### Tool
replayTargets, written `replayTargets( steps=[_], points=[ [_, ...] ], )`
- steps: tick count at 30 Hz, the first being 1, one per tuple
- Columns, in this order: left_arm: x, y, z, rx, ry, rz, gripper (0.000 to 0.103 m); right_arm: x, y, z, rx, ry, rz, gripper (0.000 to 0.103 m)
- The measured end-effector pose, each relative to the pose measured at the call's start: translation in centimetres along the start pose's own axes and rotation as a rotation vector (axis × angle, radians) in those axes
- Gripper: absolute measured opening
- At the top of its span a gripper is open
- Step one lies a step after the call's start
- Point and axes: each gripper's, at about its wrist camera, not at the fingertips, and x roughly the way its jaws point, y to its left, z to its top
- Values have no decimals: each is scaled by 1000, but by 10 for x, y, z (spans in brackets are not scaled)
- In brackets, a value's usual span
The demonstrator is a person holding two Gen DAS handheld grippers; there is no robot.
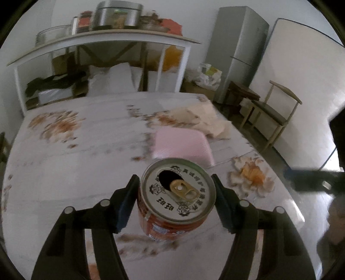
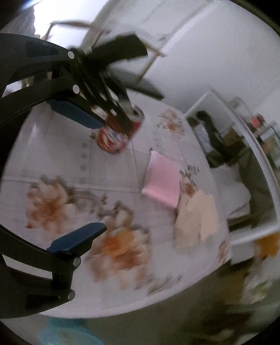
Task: Collect trash
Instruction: 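Grasp the red can with the left tool while the right tool approaches the pink sponge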
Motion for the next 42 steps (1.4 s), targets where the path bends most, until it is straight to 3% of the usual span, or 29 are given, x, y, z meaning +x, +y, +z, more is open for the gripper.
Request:
replayTargets(
  steps=[5, 10, 17, 19, 25, 30, 34, 42],
  points=[
    [-29, 21, -21, -41, -19, 36, 65, 44, 41, 38, -238, 18, -91, 85],
    [-44, 26, -34, -49, -38, 36, 65, 90, 63, 77, -359, 35, -119, 85],
    [-47, 31, -37, -69, -53, 24, 65, 144, 53, 110, -334, 108, -158, 85],
    [-46, 31, -37, -66, -54, 21, 65, 154, 49, 106, -323, 146, -158, 85],
    [-49, 31, -39, -64, -54, 21, 65, 140, 62, 76, -380, 153, -131, 85],
    [-49, 28, -40, -52, -52, 30, 65, 134, 74, 41, -506, 135, -241, 85],
    [-48, 26, -41, -55, -56, 38, 65, 124, 76, 22, -542, 116, -314, 78],
    [-53, 8, -49, -68, -45, -27, 65, 86, 50, -1, -354, 88, -324, 73]
  ],
)
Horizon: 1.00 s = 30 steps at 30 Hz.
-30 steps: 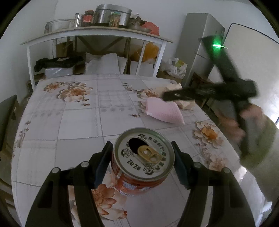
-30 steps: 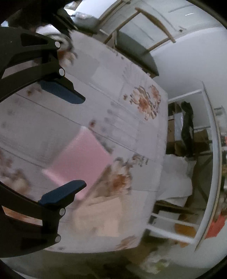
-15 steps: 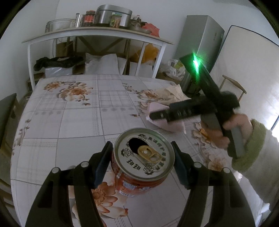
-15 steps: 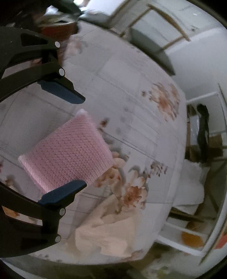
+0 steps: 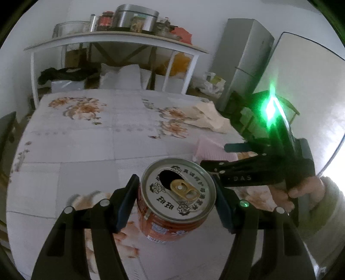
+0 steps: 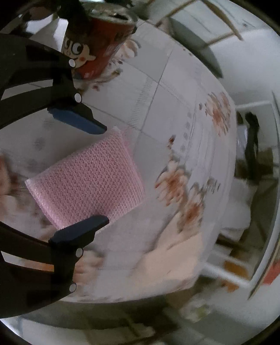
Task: Collect trash
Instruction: 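Grasp the red can with the left tool while the right tool approaches the pink sponge, then close the right tool on the pink sponge while the left tool holds the can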
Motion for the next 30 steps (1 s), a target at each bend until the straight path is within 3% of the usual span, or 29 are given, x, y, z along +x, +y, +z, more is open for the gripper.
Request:
replayTargets(
  steps=[5, 9, 14, 19, 30],
  points=[
    [-3, -20, -10, 33, 0, -45, 65, -24, -17, -36, 189, 7, -5, 73],
    [-5, -25, -13, 41, -4, -60, 66, -47, -38, -54, 328, -29, 148, 77],
    [-10, -24, -17, 36, -2, -72, 73, -59, -44, -57, 279, -79, 138, 86],
    [-13, -23, -22, 30, 2, -62, 76, -45, -50, -59, 300, -11, 195, 87],
    [-3, -34, -29, 87, 36, 38, 76, -57, -39, -66, 340, 39, 184, 87]
  ],
)
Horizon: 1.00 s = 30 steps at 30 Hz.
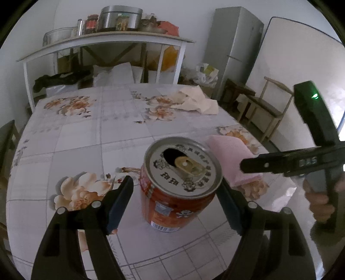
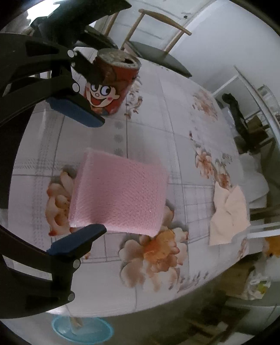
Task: Collect trash
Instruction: 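Close the right tool on the pink sponge while the left tool holds the can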
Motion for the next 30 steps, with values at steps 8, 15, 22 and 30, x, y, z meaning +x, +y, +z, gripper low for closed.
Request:
replayTargets(
  steps=[8, 15, 22, 30],
  points=[
    [9, 0, 4, -20, 23, 33, 76, 10, -17, 11, 125, -11, 22, 87],
    [15, -2, 5, -48, 41, 43, 68, 19, -20, 18, 212, -12, 26, 87],
    [14, -2, 5, -50, 41, 47, 68, 27, -6, 15, 123, -9, -57, 86],
    [14, -3, 6, -49, 41, 49, 68, 30, -7, 9, 83, -1, -114, 79]
  ],
)
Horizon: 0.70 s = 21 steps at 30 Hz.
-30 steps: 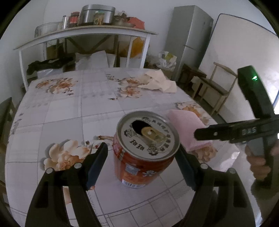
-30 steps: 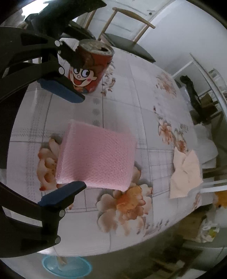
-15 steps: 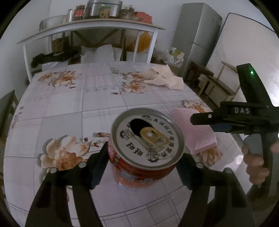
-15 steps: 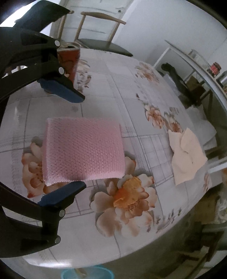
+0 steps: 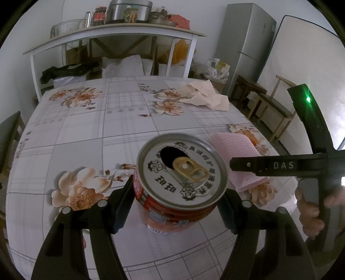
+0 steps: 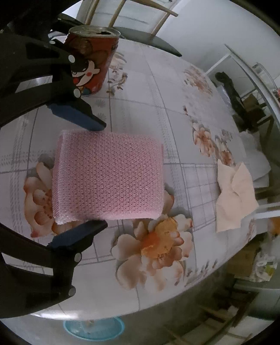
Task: Collect trash
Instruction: 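Close the right tool on the pink sponge while the left tool holds the can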
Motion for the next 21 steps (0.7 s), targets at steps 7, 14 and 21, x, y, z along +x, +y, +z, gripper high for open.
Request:
replayTargets(
  steps=[7, 14, 21],
  points=[
    [0, 0, 0, 1, -1, 1, 68, 0, 4, 3, -27, -18, -37, 80],
    [1, 0, 0, 1, -1, 1, 68, 8, 10, 3, -60, -20, -84, 80],
    [0, 3, 1, -1, -4, 3, 68, 10, 12, 2, -81, -30, -106, 79]
  ],
)
